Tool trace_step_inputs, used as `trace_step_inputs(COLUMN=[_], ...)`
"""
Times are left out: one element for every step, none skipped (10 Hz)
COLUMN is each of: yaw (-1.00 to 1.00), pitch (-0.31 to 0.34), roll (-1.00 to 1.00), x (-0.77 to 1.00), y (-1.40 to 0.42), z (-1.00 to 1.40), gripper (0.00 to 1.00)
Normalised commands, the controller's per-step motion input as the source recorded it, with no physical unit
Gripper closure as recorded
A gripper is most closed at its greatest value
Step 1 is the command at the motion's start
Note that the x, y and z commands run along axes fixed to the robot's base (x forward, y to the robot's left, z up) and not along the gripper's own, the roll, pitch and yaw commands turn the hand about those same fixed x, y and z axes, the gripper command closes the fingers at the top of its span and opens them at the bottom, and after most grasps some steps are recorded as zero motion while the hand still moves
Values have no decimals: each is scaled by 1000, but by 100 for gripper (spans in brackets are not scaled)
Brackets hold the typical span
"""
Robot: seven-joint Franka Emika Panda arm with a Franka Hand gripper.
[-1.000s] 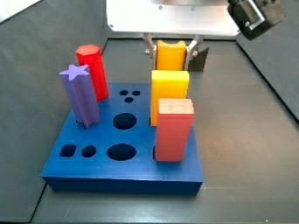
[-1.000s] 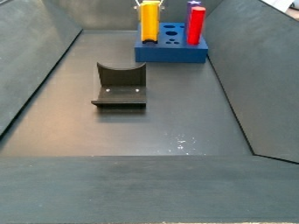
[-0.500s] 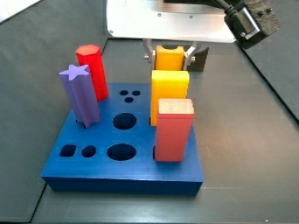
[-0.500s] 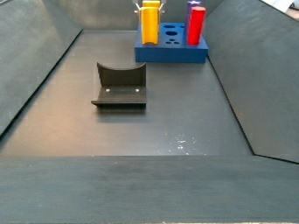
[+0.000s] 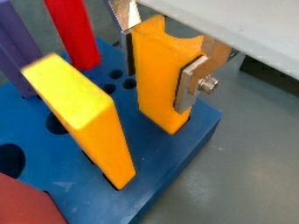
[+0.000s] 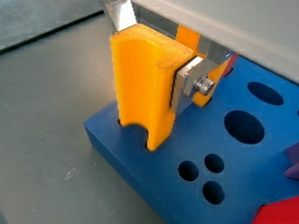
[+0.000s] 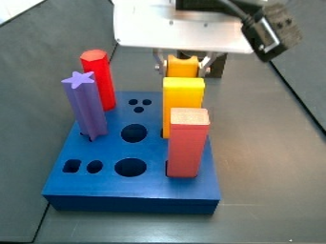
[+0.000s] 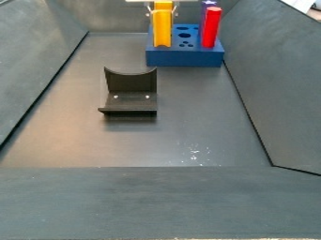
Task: Pick up the arch object. Move up. Rotate the arch object. Move to above the board. Insert the arch object.
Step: Insert the arch object.
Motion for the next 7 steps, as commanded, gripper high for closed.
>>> trace_step_inputs(yaw=[74,71,63,60,0,0,0], pitch=[-4,-3,0,0,-39,-67,0], roll=[27,13,4,0,-89,-61,0], x=[0,26,40,29,0,-17,0], y=[0,0,0,0,0,37,0], z=[-483,-500,-480,-454,-194,0,0], gripper=[100,100,100,100,100,100,100])
